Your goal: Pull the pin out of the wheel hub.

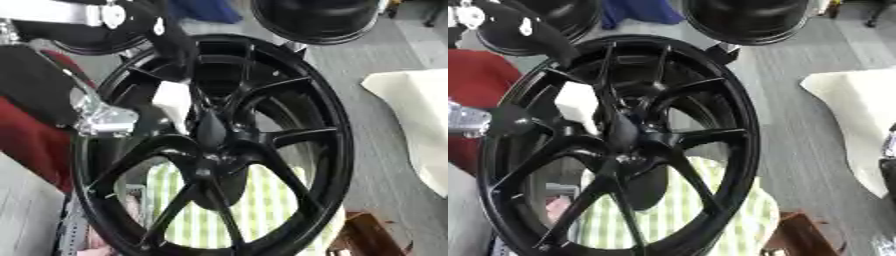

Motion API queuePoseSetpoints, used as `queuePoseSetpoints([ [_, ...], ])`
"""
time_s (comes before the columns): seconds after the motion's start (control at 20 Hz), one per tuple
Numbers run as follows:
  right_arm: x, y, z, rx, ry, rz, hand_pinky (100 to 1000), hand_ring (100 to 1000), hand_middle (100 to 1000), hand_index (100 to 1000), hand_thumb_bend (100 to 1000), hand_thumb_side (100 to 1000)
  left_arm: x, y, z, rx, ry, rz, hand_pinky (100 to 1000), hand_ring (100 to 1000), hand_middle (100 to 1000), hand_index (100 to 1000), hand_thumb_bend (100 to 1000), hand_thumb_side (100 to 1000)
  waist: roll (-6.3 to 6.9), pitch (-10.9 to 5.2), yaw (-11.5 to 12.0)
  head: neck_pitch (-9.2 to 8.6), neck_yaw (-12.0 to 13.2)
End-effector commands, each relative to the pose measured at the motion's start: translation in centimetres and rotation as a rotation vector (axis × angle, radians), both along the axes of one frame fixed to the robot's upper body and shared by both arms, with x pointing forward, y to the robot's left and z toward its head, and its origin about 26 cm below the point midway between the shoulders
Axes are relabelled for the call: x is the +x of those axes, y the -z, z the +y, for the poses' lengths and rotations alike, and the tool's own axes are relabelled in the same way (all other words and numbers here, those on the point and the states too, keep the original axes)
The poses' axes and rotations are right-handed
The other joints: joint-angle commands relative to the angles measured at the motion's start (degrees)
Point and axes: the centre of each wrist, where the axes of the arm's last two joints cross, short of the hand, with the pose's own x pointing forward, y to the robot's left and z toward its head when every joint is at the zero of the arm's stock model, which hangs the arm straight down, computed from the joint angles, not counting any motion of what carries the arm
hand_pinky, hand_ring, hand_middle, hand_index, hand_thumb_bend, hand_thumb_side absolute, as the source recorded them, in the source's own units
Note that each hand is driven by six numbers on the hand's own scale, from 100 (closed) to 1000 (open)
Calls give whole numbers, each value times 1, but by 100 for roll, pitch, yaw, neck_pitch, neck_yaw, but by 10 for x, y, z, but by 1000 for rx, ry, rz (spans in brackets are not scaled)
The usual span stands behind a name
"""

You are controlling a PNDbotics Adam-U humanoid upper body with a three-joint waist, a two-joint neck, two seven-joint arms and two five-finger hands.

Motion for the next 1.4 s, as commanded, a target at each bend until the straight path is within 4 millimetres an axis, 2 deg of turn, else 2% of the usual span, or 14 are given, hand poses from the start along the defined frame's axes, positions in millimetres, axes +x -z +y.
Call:
queuePoseSetpoints([
  [0.05,1,-7,0,-17,-14,-14,530,610,551,558,238,319,4,-5,0,21,-40,-34,995,924,854,953,424,550,-13,-59,-13,-44,41],
  [0.25,2,-7,2,-12,-18,-15,529,608,550,556,238,319,10,-4,1,35,-68,-57,999,936,871,953,424,531,-7,-19,-20,-44,53],
  [0.55,4,-8,4,-3,-25,-19,529,609,550,556,234,321,18,0,2,40,-86,-34,979,917,844,952,400,542,5,36,-42,-65,80],
  [0.95,5,-10,6,6,-24,-30,529,608,550,556,230,322,27,7,5,76,-109,-15,978,926,851,950,421,504,29,99,-88,-141,68],
  [1.4,8,-11,9,21,-32,-38,529,608,550,555,224,325,44,12,15,94,-149,-37,961,924,848,934,408,381,41,158,-125,-213,87],
])
